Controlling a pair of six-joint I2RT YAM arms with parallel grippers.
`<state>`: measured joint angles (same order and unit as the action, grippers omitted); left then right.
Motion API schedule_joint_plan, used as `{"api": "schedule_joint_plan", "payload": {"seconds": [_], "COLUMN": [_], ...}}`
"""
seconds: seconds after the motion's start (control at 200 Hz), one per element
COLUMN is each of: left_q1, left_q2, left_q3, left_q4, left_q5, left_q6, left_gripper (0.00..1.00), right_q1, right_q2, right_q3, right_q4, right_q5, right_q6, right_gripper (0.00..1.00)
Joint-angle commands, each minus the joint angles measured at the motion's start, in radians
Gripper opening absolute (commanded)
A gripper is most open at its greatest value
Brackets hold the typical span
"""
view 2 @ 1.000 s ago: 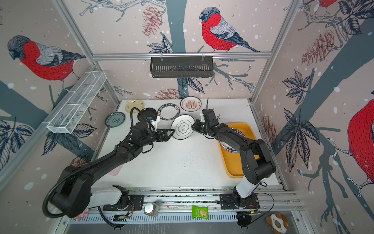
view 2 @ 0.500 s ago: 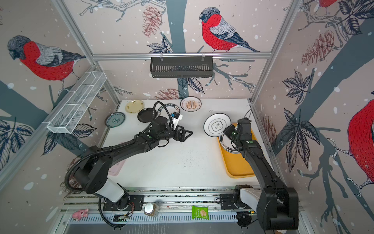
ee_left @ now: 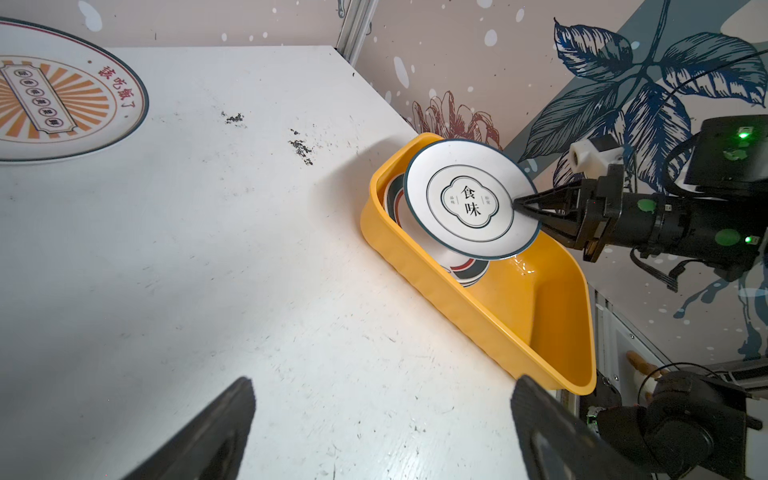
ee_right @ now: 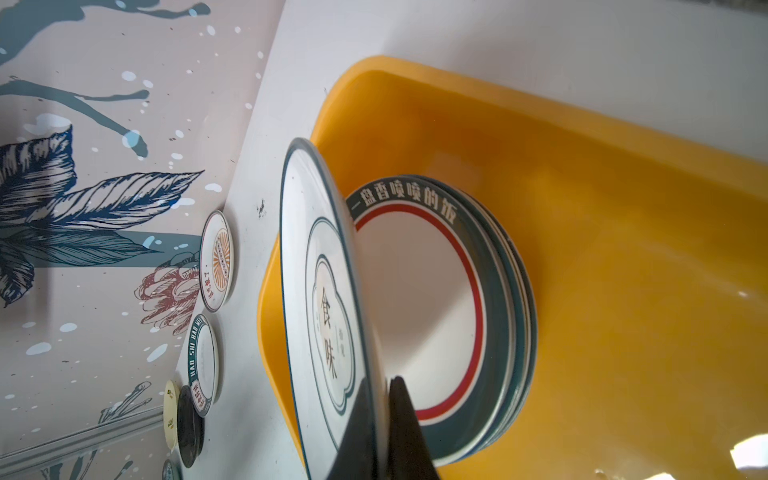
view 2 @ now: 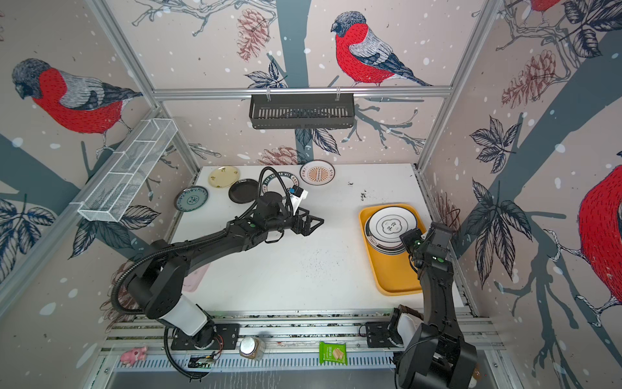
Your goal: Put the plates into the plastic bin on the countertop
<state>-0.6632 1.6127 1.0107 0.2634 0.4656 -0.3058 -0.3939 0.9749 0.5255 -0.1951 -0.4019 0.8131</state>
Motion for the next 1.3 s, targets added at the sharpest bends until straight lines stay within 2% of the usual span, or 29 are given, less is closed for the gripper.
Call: {"api": "schedule_joint_plan", "payload": {"seconds": [0.0,0.465,0.665,0.795,1.051,1.291], "left_q1": [-0.001,-0.015,-0.016,-0.016,-0.016,-0.016], "left_q2": [-0.004,0.014,0.016,0.017,0.02,0.03], "left_q3": [0.006,0.027,0.029,0.03,0.032,0.04], "left_q4": [0.016,-0.016,-0.025,-0.029,-0.033,-0.044], "left_q5": [-0.005,-0.004,-0.014,-0.019,-0.025,-0.025], "left_q6": [0.019,0.032,0.033,0.033,0.033,0.032], "left_gripper": [0.97,0.96,0.96,0.96,0.97,0.97], "right_q1": [-0.003,-0.001,0.001,0.002,0.008,0.012], "right_q2": [0.025,0.077,0.091,0.114,0.149,0.142], "right_q3": [-0.005,-0.049,-0.059,-0.067,-0.069,-0.066], "right_q4": [0.08,0.186,0.187,0.195,0.188,0.171], "right_q5": [-0.076,-0.085,-0.046,-0.045,-0.021,0.001], "right_q6": [0.006,0.018,0.008,0.006,-0.004,-0.015], "right_gripper": [0.05,0.06,0.09,0.16,0.17,0.41]}}
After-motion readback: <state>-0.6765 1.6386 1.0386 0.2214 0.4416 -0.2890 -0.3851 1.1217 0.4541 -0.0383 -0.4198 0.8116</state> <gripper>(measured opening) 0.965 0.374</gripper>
